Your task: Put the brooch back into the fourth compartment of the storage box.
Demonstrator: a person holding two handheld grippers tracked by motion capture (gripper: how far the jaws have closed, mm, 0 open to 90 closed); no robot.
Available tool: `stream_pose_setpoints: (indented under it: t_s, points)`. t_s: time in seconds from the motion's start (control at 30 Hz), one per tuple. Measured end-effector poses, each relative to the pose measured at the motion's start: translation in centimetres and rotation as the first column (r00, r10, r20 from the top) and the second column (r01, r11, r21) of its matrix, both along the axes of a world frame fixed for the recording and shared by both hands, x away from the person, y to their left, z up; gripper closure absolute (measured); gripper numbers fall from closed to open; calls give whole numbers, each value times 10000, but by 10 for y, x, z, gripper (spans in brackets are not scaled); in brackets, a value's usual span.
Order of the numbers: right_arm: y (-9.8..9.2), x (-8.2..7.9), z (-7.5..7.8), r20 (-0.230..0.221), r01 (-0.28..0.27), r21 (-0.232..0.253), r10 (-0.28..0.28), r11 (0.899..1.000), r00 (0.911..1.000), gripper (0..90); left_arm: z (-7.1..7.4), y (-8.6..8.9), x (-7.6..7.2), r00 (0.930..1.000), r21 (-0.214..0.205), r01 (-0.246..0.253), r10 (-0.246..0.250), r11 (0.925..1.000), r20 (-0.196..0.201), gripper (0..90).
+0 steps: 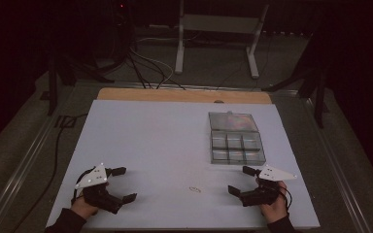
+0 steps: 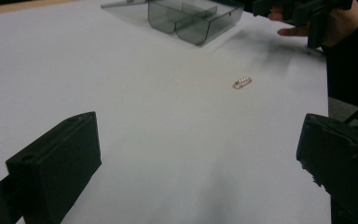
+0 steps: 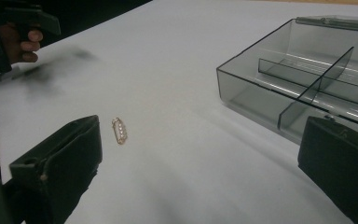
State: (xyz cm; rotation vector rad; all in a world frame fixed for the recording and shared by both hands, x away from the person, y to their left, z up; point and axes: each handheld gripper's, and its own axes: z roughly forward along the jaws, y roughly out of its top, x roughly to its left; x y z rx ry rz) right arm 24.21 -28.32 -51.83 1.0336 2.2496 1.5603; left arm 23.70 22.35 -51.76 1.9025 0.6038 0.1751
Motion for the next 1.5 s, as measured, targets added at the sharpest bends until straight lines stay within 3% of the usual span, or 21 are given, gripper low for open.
stream_pose_setpoints:
  t_s: [0.43, 0.8, 0.97, 1.5]
  points:
    - [1, -3, 1, 222, 197, -460, -187, 9987, 9996, 0, 1, 1, 0, 10000, -67, -43, 43, 10000, -8, 13]
    - [0, -2, 3, -150, 616, -765, -629, 9952, 9979, 0, 1, 1, 0, 10000, -129, 6, -7, 9999, -22, 13]
    - [-1, -2, 6, -277, 536, -593, -553, 9968, 9981, 0, 1, 1, 0, 10000, -146, 35, -35, 9999, -17, 13]
    - [2, 7, 35, 212, 471, -246, -466, 9986, 9987, 0, 1, 1, 0, 10000, -191, 41, -42, 9998, -8, 13]
